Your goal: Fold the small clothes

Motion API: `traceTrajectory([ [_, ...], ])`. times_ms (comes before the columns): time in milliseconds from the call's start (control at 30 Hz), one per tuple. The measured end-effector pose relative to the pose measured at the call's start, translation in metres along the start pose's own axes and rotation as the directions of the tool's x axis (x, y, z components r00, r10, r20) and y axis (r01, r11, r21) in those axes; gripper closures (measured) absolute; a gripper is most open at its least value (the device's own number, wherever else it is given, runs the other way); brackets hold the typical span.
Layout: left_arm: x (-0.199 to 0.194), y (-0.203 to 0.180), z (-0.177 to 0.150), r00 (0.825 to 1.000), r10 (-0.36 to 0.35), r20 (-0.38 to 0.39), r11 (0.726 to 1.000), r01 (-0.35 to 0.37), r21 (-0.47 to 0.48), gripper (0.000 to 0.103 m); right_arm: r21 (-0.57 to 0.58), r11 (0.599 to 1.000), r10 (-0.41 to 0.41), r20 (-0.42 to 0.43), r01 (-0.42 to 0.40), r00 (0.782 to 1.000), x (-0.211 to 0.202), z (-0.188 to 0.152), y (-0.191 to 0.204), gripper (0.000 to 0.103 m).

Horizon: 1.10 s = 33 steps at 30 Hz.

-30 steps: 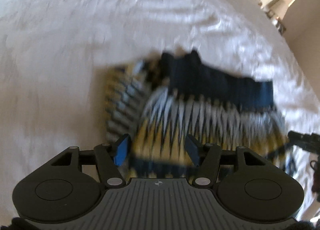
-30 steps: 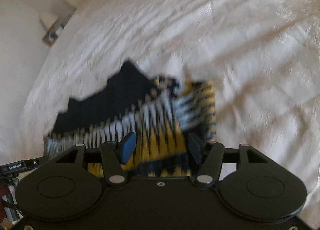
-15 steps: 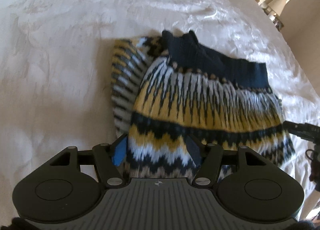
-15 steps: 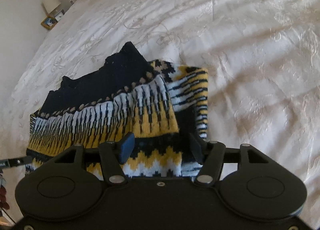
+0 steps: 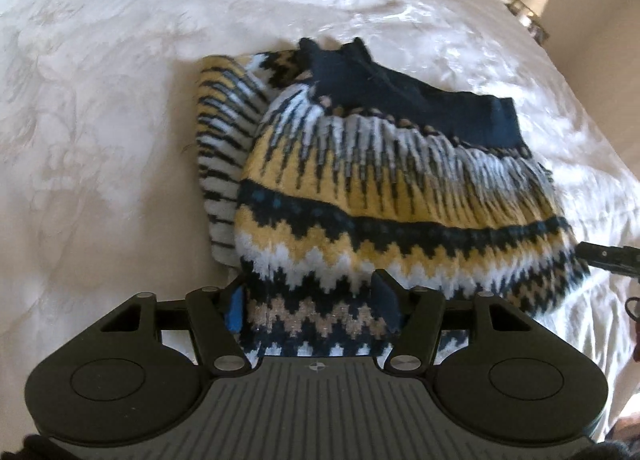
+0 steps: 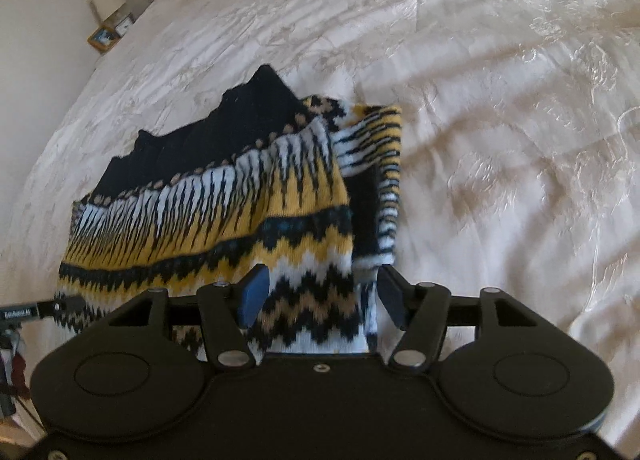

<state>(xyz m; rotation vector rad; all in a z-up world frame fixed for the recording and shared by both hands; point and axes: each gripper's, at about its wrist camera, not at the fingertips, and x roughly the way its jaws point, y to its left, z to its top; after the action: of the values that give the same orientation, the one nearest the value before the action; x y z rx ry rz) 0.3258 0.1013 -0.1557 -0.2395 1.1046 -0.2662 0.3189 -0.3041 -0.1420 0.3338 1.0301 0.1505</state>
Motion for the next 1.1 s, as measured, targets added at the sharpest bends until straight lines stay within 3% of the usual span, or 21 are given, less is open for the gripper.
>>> traceTrajectory([
  [133, -0.010, -0.011, -0.002, 0.999, 0.019, 0.042, 0.999, -0.020, 0.041, 0.046, -0.037, 0.999, 0.031, -0.009, -0.031, 0.999, 0.000, -0.005, 0.005, 0.039],
  [300, -0.025, -0.022, -0.009, 0.992, 0.041, 0.118, 0.996, -0.051, 0.079, 0.046, -0.111, 0.993, 0.036, -0.018, -0.038, 0.999, -0.001, -0.011, 0.019, 0.065],
  [600, -0.033, -0.023, -0.023, 0.980, 0.129, 0.154, 0.984, -0.145, 0.102, 0.046, -0.120, 0.993, 0.008, -0.021, -0.010, 1.000, 0.001, -0.014, 0.022, 0.061],
  [800, -0.025, -0.014, -0.019, 0.988, 0.042, 0.152, 0.995, -0.056, 0.085, 0.046, -0.067, 0.998, 0.017, -0.042, -0.019, 0.999, 0.005, -0.015, 0.016, 0.060],
  [967, -0.016, -0.004, -0.011, 0.990, -0.008, 0.137, 1.000, 0.012, -0.028, 0.046, -0.040, 0.999, 0.022, -0.051, -0.024, 0.998, 0.007, -0.013, 0.015, 0.060],
  [1067, -0.012, -0.004, -0.006, 0.995, 0.043, 0.093, 0.996, -0.035, -0.077, 0.058, -0.029, 0.999, 0.026, -0.060, -0.028, 0.998, 0.008, -0.011, 0.017, 0.065],
  [1100, -0.012, -0.005, -0.005, 0.994, 0.066, 0.089, 0.995, -0.059, -0.077, 0.072, -0.025, 0.999, 0.026, -0.062, -0.028, 0.998, 0.008, -0.011, 0.017, 0.071],
])
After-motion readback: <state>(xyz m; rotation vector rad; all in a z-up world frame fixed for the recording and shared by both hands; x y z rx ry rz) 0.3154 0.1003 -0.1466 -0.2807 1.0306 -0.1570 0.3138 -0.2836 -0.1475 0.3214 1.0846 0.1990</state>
